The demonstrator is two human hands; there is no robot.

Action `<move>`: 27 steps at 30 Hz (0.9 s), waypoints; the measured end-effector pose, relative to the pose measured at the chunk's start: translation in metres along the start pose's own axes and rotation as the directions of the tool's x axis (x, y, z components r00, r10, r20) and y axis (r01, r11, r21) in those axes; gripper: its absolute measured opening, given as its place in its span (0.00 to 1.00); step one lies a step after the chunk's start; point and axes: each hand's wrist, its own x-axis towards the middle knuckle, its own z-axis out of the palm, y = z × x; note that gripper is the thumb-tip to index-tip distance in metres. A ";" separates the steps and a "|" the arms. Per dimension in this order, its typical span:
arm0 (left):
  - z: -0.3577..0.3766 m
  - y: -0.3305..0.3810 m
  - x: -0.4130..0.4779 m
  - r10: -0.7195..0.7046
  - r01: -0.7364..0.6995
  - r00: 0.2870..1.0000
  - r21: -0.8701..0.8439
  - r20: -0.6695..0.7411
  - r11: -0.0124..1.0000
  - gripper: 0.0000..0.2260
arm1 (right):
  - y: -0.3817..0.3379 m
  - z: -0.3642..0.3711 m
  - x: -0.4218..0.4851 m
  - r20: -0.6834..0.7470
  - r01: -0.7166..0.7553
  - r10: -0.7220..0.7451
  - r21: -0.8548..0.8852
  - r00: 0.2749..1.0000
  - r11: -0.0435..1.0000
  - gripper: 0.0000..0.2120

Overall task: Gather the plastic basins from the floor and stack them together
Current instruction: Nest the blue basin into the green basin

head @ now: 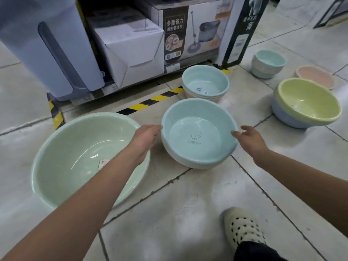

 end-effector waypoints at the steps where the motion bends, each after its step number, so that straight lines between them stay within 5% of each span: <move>1: 0.013 -0.010 0.014 -0.007 0.008 1.000 0.030 -0.016 1.000 0.15 | 0.006 0.002 0.015 0.002 0.016 -0.016 -0.003 1.000 1.000 0.31; 4: 0.044 -0.039 0.044 -0.002 0.010 0.995 0.090 -0.095 0.996 0.22 | 0.025 0.014 0.066 0.028 0.025 -0.026 0.026 0.999 0.999 0.33; 7: 0.063 -0.066 0.060 0.028 -0.017 0.987 0.071 -0.159 0.997 0.24 | 0.035 0.031 0.116 0.082 -0.038 0.026 0.152 0.996 0.988 0.24; 12: 0.082 -0.087 0.070 0.006 -0.051 0.965 -0.165 -0.261 0.985 0.30 | 0.052 0.039 0.146 0.271 -0.144 0.051 0.336 0.961 0.931 0.27; 27: 0.098 -0.091 0.069 -0.111 -0.034 0.917 -0.350 -0.384 0.936 0.27 | 0.051 0.039 0.144 0.288 -0.154 0.015 0.466 0.957 0.871 0.29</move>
